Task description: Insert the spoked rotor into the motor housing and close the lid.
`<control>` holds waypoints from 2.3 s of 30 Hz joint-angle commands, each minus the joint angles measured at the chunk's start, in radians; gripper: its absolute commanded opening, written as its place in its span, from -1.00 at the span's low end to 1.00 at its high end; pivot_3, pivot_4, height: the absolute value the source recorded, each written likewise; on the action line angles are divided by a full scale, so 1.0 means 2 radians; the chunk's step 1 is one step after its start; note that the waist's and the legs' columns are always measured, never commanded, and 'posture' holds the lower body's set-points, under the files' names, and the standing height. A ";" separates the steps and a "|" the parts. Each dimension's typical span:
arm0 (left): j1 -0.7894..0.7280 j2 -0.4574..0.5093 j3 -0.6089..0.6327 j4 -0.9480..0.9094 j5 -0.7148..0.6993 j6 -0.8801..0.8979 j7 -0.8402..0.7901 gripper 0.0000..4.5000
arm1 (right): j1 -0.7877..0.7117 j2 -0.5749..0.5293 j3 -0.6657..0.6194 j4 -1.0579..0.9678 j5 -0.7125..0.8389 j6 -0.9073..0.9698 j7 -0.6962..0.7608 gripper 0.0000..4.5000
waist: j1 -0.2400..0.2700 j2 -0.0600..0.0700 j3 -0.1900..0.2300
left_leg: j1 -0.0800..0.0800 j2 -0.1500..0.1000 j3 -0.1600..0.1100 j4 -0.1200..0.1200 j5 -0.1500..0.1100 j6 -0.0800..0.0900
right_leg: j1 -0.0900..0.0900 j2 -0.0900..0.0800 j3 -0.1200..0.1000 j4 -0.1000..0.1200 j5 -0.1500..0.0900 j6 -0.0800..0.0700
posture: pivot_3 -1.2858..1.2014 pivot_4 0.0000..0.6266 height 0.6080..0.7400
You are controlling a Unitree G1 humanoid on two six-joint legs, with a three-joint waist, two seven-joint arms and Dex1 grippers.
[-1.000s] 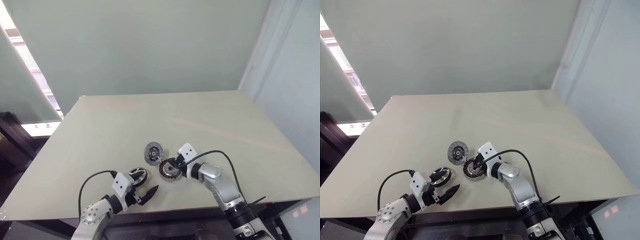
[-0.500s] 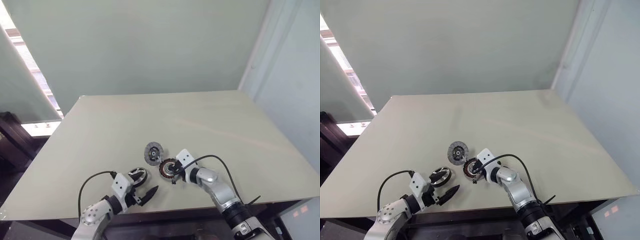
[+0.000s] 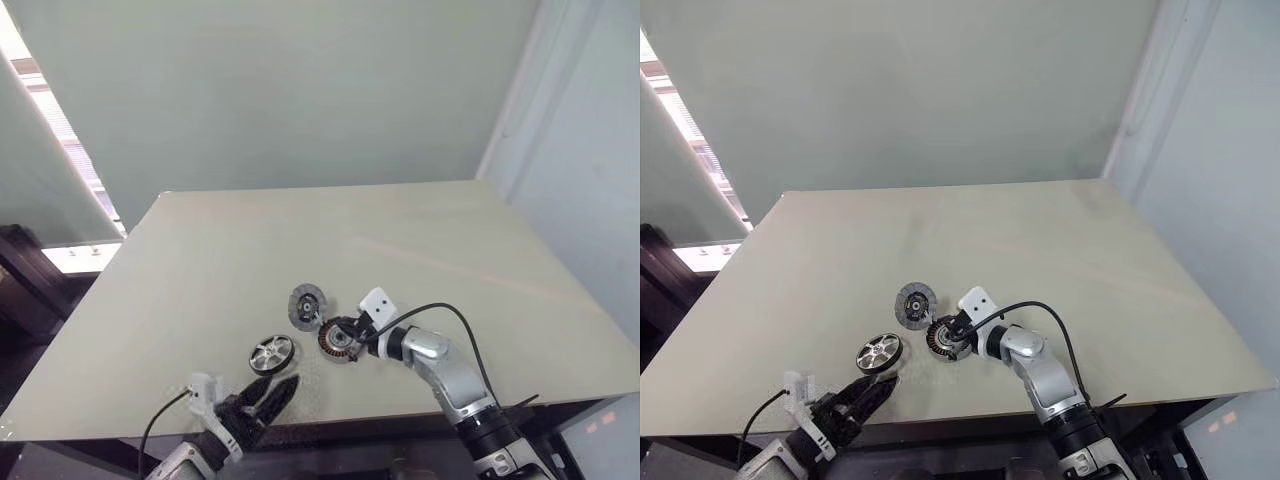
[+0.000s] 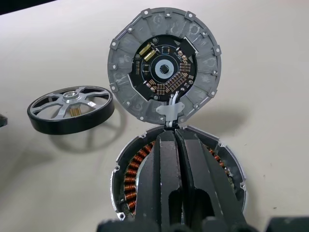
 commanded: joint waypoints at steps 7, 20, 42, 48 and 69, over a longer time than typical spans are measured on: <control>-0.024 -0.053 0.052 0.029 -0.079 0.055 0.082 1.00 | 0.014 -0.017 0.010 -0.064 0.009 -0.005 0.022 -0.97 | 0.000 0.000 0.000 | 0.000 0.000 0.000 0.000 0.000 0.000 | 0.000 0.000 0.000 0.000 0.000 0.000 | 0.03 -1.00 1.00; -0.089 -0.111 0.097 0.090 -0.107 0.046 0.131 1.00 | 0.037 -0.033 0.003 -0.096 0.009 0.012 0.014 -0.97 | 0.000 -0.001 0.000 | 0.000 0.000 0.000 0.001 0.000 0.000 | 0.000 0.000 0.000 0.000 0.000 0.000 | 0.03 -1.00 1.00; -0.123 -0.122 0.112 0.159 -0.089 0.058 0.153 0.66 | 0.042 -0.045 -0.009 -0.113 0.011 0.029 -0.005 -1.00 | 0.000 -0.001 0.000 | 0.000 0.000 0.000 0.001 0.000 0.000 | 0.001 0.000 0.000 -0.001 0.000 0.000 | 0.03 -1.00 1.00; -0.130 -0.117 0.124 0.192 -0.085 0.049 0.134 -0.26 | 0.042 -0.046 -0.010 -0.112 0.011 0.029 -0.007 -1.00 | 0.000 -0.001 0.000 | 0.000 0.000 0.000 0.001 0.000 0.000 | 0.001 0.000 0.000 -0.001 0.000 0.000 | 0.03 -1.00 1.00; -0.073 -0.078 0.154 0.126 -0.182 0.109 0.008 -0.83 | 0.056 -0.069 -0.025 -0.115 0.015 0.029 -0.002 -1.00 | -0.001 -0.001 0.000 | 0.000 0.000 0.000 -0.004 -0.001 -0.001 | -0.002 0.000 0.000 -0.002 0.000 0.000 | 0.03 -1.00 1.00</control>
